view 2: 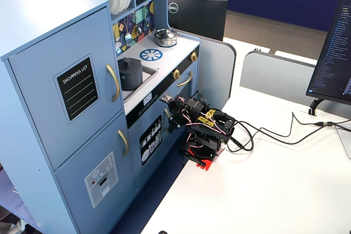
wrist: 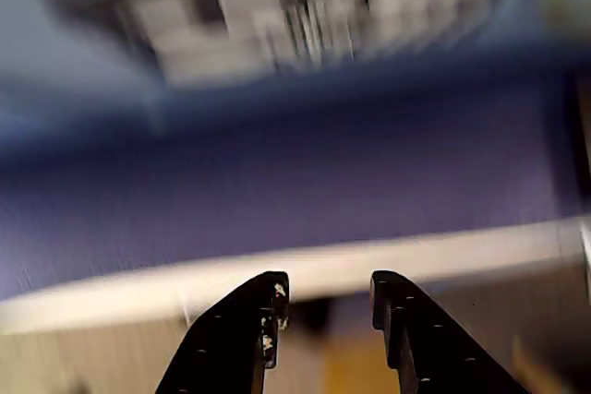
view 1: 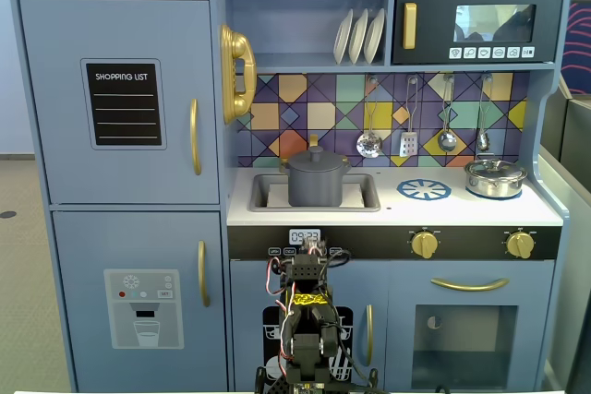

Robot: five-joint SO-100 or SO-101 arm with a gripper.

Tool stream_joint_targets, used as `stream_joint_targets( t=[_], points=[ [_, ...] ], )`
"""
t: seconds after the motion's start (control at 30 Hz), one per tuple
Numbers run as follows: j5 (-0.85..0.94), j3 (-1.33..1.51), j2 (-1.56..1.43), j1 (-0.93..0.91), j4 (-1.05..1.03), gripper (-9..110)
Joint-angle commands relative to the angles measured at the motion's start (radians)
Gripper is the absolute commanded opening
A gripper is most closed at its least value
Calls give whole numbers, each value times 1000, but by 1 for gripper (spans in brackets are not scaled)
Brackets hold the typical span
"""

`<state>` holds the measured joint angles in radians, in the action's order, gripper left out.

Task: Pick up the lid from the counter and put it on the gray recipient

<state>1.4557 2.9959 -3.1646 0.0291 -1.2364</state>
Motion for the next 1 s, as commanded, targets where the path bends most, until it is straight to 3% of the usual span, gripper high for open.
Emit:
stream_joint_targets(
  t=[0.0, 0.2, 0.27, 0.97],
  points=[
    [-37, 6, -12, 25, -91, 0],
    [-29, 6, -12, 40, -281, 5],
    [-97, 6, -12, 37, -272, 5],
    [-86, 6, -12, 26, -273, 5]
  ],
)
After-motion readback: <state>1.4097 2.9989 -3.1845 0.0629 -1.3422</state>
